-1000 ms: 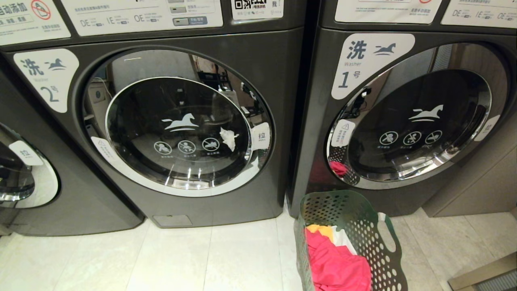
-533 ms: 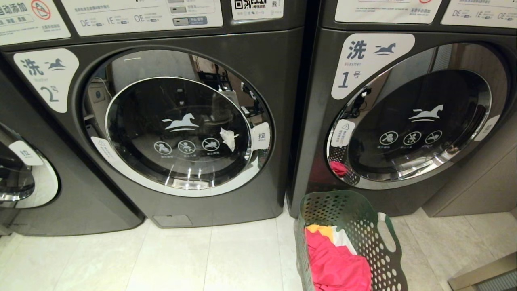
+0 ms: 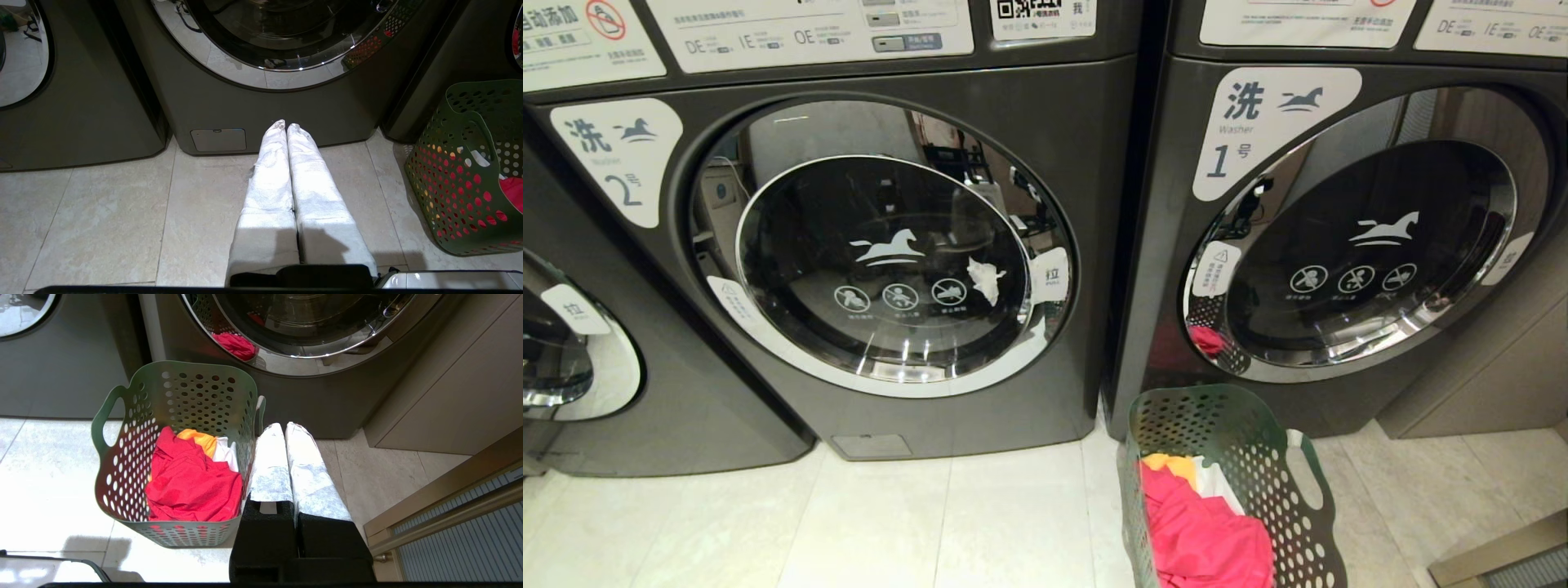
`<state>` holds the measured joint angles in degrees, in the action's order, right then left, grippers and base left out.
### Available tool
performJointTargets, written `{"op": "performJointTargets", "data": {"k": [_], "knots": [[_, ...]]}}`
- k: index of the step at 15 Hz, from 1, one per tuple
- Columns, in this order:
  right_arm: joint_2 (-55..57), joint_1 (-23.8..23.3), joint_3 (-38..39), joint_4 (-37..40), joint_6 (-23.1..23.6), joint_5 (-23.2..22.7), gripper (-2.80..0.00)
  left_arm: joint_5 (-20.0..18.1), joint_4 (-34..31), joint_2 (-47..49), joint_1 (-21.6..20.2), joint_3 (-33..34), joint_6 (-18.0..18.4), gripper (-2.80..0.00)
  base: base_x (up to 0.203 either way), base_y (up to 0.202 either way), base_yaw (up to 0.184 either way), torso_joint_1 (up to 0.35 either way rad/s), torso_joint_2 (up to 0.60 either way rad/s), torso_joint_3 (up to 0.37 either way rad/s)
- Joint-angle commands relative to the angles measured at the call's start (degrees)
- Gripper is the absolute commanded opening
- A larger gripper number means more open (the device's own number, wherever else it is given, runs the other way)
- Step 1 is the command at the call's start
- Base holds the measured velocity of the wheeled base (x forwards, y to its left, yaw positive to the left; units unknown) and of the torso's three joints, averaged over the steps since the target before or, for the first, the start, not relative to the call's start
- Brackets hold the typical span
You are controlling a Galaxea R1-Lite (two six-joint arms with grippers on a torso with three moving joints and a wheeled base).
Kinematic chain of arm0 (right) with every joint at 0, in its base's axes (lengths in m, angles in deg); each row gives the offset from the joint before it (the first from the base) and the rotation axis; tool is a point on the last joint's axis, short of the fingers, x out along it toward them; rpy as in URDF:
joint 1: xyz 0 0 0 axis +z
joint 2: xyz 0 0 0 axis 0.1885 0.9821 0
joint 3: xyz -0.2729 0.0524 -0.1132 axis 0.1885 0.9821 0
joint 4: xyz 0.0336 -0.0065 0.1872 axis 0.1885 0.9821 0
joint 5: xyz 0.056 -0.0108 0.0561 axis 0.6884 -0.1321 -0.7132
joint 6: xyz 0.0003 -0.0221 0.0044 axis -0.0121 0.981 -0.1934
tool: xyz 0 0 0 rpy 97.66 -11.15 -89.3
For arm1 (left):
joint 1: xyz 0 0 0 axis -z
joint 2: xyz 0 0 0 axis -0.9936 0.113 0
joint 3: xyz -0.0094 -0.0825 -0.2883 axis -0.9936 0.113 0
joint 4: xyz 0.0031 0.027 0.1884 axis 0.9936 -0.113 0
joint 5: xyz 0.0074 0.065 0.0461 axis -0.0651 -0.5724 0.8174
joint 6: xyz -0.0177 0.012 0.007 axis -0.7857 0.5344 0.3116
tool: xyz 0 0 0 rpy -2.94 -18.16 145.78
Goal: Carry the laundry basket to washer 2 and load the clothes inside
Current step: Open the lid of the washing machine
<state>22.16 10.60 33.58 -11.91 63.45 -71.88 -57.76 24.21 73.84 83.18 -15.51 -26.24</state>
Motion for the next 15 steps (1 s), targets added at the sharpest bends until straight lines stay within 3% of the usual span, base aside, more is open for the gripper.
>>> {"op": "performJointTargets", "data": {"k": [1, 15], "knots": [[0.0, 0.0, 0.0, 0.0, 0.1, 0.0, -2.8, 0.0, 0.0, 0.1, 0.0, 0.4, 0.0, -2.8, 0.0, 0.0, 0.0, 0.0, 0.0, 0.0], [0.1, 0.0, 0.0, 0.0, 0.1, 0.0, -2.8, 0.0, 0.0, 0.1, 0.0, 0.4, 0.0, -2.8, 0.0, 0.0, 0.0, 0.0, 0.0, 0.0]]}}
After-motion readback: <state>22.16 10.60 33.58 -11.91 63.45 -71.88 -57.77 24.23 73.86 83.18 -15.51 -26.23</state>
